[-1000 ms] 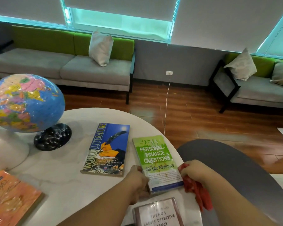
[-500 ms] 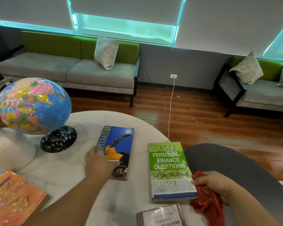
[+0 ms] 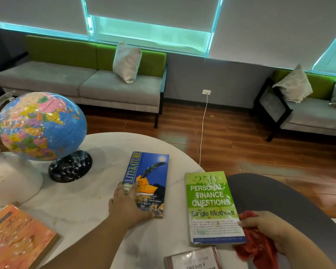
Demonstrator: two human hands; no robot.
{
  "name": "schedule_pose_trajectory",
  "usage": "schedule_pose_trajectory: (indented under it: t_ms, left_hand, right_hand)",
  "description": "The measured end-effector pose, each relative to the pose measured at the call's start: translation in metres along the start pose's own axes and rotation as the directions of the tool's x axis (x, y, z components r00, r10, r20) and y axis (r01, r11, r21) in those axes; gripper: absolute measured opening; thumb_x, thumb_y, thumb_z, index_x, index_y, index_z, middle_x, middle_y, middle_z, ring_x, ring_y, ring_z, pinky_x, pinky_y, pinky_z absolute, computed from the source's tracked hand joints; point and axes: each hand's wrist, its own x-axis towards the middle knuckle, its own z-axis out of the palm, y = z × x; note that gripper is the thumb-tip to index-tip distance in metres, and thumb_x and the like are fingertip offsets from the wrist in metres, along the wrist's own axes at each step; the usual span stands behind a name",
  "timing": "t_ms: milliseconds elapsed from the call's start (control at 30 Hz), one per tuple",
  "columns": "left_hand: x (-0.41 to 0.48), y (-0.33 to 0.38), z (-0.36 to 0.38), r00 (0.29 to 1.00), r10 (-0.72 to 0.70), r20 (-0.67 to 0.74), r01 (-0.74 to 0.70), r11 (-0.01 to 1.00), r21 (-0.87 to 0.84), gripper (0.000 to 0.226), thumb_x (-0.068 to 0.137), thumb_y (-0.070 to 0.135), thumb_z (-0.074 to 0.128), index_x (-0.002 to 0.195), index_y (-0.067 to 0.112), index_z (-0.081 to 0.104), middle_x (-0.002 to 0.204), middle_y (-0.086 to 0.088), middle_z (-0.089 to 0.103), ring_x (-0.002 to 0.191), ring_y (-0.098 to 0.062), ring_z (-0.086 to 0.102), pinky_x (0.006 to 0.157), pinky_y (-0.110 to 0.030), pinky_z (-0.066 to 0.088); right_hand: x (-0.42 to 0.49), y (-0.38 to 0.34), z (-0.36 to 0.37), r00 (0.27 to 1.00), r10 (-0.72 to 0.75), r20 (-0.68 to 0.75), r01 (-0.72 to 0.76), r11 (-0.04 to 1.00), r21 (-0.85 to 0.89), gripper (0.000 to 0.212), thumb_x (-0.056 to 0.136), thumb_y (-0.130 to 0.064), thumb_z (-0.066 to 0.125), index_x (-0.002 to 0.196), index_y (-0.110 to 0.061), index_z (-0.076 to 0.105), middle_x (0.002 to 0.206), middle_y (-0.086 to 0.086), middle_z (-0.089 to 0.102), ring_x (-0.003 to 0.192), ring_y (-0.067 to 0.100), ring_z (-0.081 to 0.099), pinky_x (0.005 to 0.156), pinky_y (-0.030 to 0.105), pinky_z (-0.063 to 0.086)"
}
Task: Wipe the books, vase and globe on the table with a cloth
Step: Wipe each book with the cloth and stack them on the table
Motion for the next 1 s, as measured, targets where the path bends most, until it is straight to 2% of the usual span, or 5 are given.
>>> schedule_pose_trajectory:
  t_ms: [267, 367, 533, 667, 1000]
  left_hand:
    - [-0.008, 0.017, -0.004, 0.999, 0.026, 0.029, -0.028, 0.997, 0.067, 0.12, 0.064, 0.075, 0.067, 0.152, 0.035, -0.003, 0.158, -0.01, -0.018, 0.147, -0.032, -0.009, 0.118, -0.048, 0.009]
    - [-0.024, 0.045, 0.006, 0.963, 0.16, -0.218, -0.197, 0.968, -0.158, 0.066, 0.08, 0.044, 0.07, 0.138, 0.022, 0.048, 0.147, -0.008, 0.036, 0.136, -0.025, 0.035, 0.109, -0.031, 0.03]
    - [-0.049, 0.088, 0.033, 0.929, 0.086, 0.36, 0.099, 0.879, -0.467, 0.033, 0.092, 0.014, 0.047, 0.12, 0.004, 0.061, 0.119, -0.017, 0.064, 0.11, -0.031, 0.062, 0.095, -0.039, 0.051]
    - [-0.052, 0.101, 0.033, 0.877, 0.105, 0.468, 0.191, 0.818, -0.542, 0.019, 0.094, 0.013, 0.049, 0.107, 0.006, 0.061, 0.114, -0.016, 0.064, 0.092, -0.024, 0.06, 0.076, -0.029, 0.055]
    - [-0.111, 0.055, -0.038, 0.738, 0.493, 0.461, 0.438, 0.17, -0.883, 0.052, 0.089, -0.012, 0.047, 0.132, 0.015, 0.038, 0.123, -0.021, 0.063, 0.115, -0.044, 0.059, 0.091, -0.052, 0.052]
  right_hand:
    - [-0.001, 0.001, 0.002, 1.0, 0.016, 0.023, -0.016, 1.0, 0.009, 0.019, 0.08, 0.009, 0.063, 0.099, 0.012, 0.066, 0.092, 0.031, 0.07, 0.082, 0.042, 0.07, 0.074, 0.046, 0.058]
    - [-0.003, 0.0, 0.002, 1.0, 0.011, 0.02, -0.012, 1.0, 0.012, 0.019, 0.081, 0.008, 0.064, 0.1, 0.011, 0.067, 0.092, 0.03, 0.07, 0.085, 0.042, 0.07, 0.076, 0.045, 0.057]
    - [-0.013, -0.003, 0.005, 1.0, -0.007, 0.027, 0.006, 1.0, 0.011, 0.021, 0.08, 0.006, 0.066, 0.101, 0.008, 0.069, 0.093, 0.028, 0.071, 0.083, 0.04, 0.071, 0.069, 0.04, 0.058]
    - [-0.024, -0.006, 0.008, 0.999, -0.054, 0.005, 0.054, 0.998, 0.03, 0.019, 0.08, 0.009, 0.064, 0.099, 0.011, 0.068, 0.091, 0.028, 0.071, 0.084, 0.041, 0.071, 0.076, 0.046, 0.059]
    - [-0.092, -0.031, 0.024, 0.947, -0.272, 0.173, 0.262, 0.962, 0.078, 0.024, 0.082, 0.009, 0.06, 0.102, 0.003, 0.072, 0.096, 0.025, 0.071, 0.087, 0.038, 0.071, 0.076, 0.041, 0.059]
